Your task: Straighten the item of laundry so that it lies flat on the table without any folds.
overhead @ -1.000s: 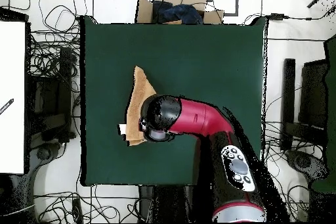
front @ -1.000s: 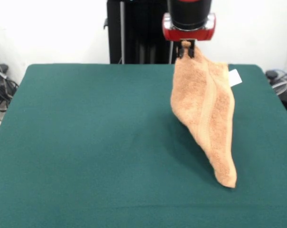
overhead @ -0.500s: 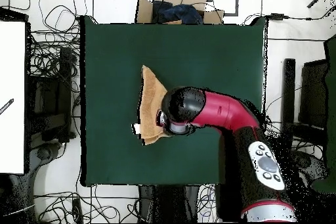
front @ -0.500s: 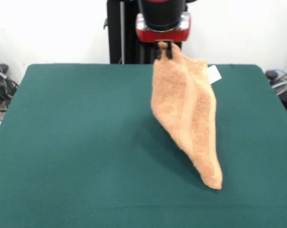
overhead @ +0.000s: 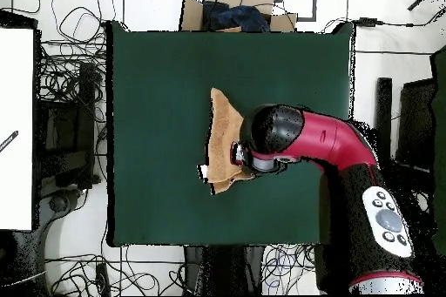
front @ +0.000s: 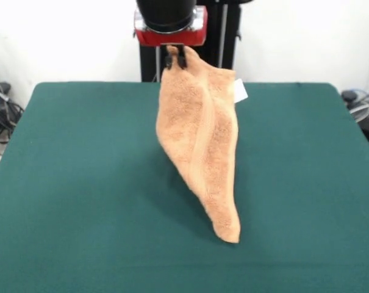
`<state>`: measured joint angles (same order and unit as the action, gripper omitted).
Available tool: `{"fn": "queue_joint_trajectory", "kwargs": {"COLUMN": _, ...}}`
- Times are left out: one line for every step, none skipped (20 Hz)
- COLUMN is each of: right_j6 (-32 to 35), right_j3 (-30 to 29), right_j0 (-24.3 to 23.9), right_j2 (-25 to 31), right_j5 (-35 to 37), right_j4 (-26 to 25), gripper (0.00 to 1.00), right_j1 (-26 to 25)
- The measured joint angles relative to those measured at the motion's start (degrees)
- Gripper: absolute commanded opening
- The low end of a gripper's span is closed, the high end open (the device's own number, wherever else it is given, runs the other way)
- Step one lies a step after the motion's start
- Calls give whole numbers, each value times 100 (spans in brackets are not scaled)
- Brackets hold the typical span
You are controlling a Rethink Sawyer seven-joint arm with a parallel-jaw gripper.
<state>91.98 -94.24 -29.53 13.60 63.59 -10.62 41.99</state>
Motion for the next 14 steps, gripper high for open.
{"fn": "queue_joint_trajectory", "kwargs": {"right_j6": 0, "right_j3": -1, "right_j0": -17, "right_j2": 22, "right_j5": 6, "right_j4": -1, "gripper": 0, "right_j1": 10}}
{"fn": "queue_joint_trajectory", "kwargs": {"right_j6": 0, "right_j3": -2, "right_j0": -41, "right_j2": 51, "right_j5": 6, "right_j4": -2, "gripper": 100, "right_j1": 20}}
{"fn": "queue_joint_trajectory", "kwargs": {"right_j6": 0, "right_j3": -2, "right_j0": -44, "right_j2": 56, "right_j5": 5, "right_j4": -2, "gripper": 100, "right_j1": 20}}
{"fn": "queue_joint_trajectory", "kwargs": {"right_j6": 0, "right_j3": -2, "right_j0": -47, "right_j2": 60, "right_j5": 5, "right_j4": -1, "gripper": 100, "right_j1": 20}}
{"fn": "queue_joint_trajectory", "kwargs": {"right_j6": -1, "right_j3": -1, "right_j0": -58, "right_j2": 77, "right_j5": 5, "right_j4": -1, "gripper": 100, "right_j1": 21}}
{"fn": "queue_joint_trajectory", "kwargs": {"right_j6": -1, "right_j3": -1, "right_j0": -70, "right_j2": 97, "right_j5": 5, "right_j4": -1, "gripper": 100, "right_j1": 22}}
{"fn": "queue_joint_trajectory", "kwargs": {"right_j6": -1, "right_j3": -2, "right_j0": -82, "right_j2": 118, "right_j5": 5, "right_j4": -1, "gripper": 100, "right_j1": 23}}
{"fn": "queue_joint_trajectory", "kwargs": {"right_j6": -1, "right_j3": -1, "right_j0": -93, "right_j2": 141, "right_j5": 5, "right_j4": -1, "gripper": 100, "right_j1": 23}}
{"fn": "queue_joint_trajectory", "kwargs": {"right_j6": -1, "right_j3": -1, "right_j0": -105, "right_j2": 166, "right_j5": 5, "right_j4": -1, "gripper": 100, "right_j1": 22}}
{"fn": "queue_joint_trajectory", "kwargs": {"right_j6": -1, "right_j3": -2, "right_j0": -116, "right_j2": 191, "right_j5": 5, "right_j4": -1, "gripper": 100, "right_j1": 22}}
{"fn": "queue_joint_trajectory", "kwargs": {"right_j6": -1, "right_j3": -1, "right_j0": -126, "right_j2": 216, "right_j5": 5, "right_j4": -1, "gripper": 100, "right_j1": 22}}
{"fn": "queue_joint_trajectory", "kwargs": {"right_j6": -1, "right_j3": -1, "right_j0": -142, "right_j2": 250, "right_j5": 5, "right_j4": -2, "gripper": 100, "right_j1": 22}}
{"fn": "queue_joint_trajectory", "kwargs": {"right_j6": -1, "right_j3": -1, "right_j0": -145, "right_j2": 257, "right_j5": 5, "right_j4": -2, "gripper": 100, "right_j1": 22}}
{"fn": "queue_joint_trajectory", "kwargs": {"right_j6": -1, "right_j3": -2, "right_j0": -148, "right_j2": 263, "right_j5": 5, "right_j4": -2, "gripper": 100, "right_j1": 22}}
